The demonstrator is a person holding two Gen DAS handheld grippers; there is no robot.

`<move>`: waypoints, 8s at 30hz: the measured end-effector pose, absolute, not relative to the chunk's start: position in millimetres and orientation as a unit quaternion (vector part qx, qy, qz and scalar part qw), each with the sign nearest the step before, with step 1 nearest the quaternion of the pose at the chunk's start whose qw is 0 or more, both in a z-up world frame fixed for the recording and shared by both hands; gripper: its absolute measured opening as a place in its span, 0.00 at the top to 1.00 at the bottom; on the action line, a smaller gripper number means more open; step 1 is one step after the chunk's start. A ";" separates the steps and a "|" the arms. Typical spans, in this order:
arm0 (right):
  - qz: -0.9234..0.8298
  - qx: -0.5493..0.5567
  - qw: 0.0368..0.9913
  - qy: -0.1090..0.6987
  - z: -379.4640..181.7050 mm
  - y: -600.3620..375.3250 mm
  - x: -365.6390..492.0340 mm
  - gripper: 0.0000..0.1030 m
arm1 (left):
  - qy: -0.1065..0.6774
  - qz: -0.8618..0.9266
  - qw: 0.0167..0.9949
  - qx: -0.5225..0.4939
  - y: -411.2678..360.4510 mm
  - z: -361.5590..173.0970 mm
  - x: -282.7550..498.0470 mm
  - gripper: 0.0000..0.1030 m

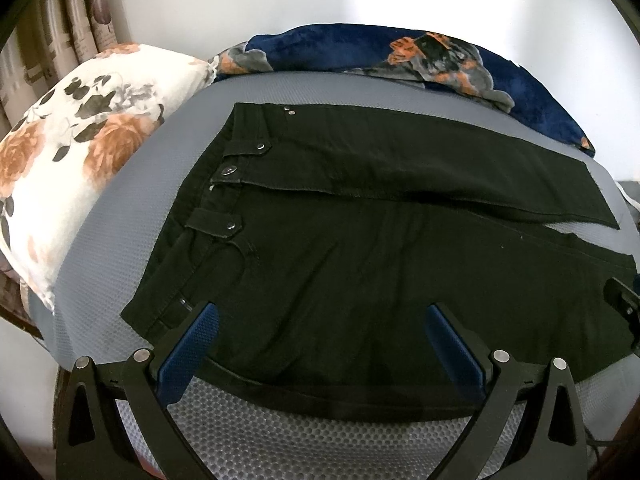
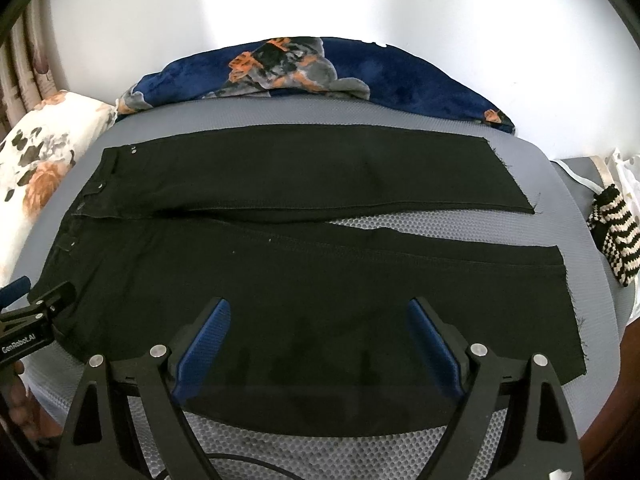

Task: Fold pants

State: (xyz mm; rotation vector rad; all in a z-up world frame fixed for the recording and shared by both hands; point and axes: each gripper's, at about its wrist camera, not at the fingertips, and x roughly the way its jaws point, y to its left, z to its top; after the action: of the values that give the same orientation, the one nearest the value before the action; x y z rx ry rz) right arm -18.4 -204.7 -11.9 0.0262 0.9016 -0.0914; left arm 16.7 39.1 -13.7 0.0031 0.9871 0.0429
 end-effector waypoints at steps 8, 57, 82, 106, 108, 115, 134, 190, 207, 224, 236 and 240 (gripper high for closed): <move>-0.033 0.003 0.901 0.432 -13.1 -203.4 -5.5 0.15 | 0.473 0.024 0.880 -0.002 44.8 -13.5 30.1 0.01; 0.164 0.046 0.864 0.474 -21.6 -176.3 292.8 0.10 | 0.528 -0.212 0.767 -0.296 225.4 -80.3 348.4 0.47; 0.444 -0.225 0.647 0.577 -59.4 -133.2 361.0 0.44 | 0.410 -0.220 0.857 -0.222 202.7 33.2 269.4 0.93; 0.173 -0.176 0.864 0.438 32.4 -219.5 140.2 0.92 | 0.410 -0.248 0.865 -0.151 205.0 55.0 178.7 0.92; 0.179 -0.157 0.863 0.446 32.4 -223.7 111.2 0.92 | 0.412 -0.261 0.861 -0.143 208.8 54.4 154.5 0.91; 0.229 -0.126 0.809 0.527 -15.0 -221.3 36.5 0.93 | 0.477 -0.275 0.826 -0.122 218.7 14.3 72.7 0.86; 0.214 -0.126 0.774 0.582 -81.2 -206.6 25.6 0.92 | 0.544 -0.138 0.818 -0.123 269.2 5.7 3.6 0.32; 0.222 -0.013 0.795 0.565 -60.8 -203.8 -4.6 0.87 | 0.468 -0.210 0.853 0.093 33.6 10.2 11.9 0.36; 0.229 0.069 0.817 0.525 -35.6 -234.4 -1.3 0.74 | 0.485 -0.328 0.776 0.237 -137.6 -49.5 13.4 0.96; -0.104 0.386 0.798 0.451 -92.2 -525.8 -85.1 0.60 | 0.490 -0.321 0.788 0.190 -128.8 -43.0 18.6 0.96; -0.112 0.383 0.818 0.416 -90.2 -547.1 -60.3 0.97 | 0.493 -0.314 0.787 0.197 -131.7 -43.6 17.8 0.96; -0.132 0.319 0.861 0.373 -39.9 -539.3 -98.7 0.98 | 0.491 -0.318 0.785 0.202 -132.7 -43.7 15.9 0.96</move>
State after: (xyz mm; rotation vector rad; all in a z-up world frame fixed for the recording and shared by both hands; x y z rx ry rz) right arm -98.7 -539.3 -39.9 0.6682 0.7824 -0.2770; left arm 15.9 -132.7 -43.7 0.4355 1.0597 -0.6864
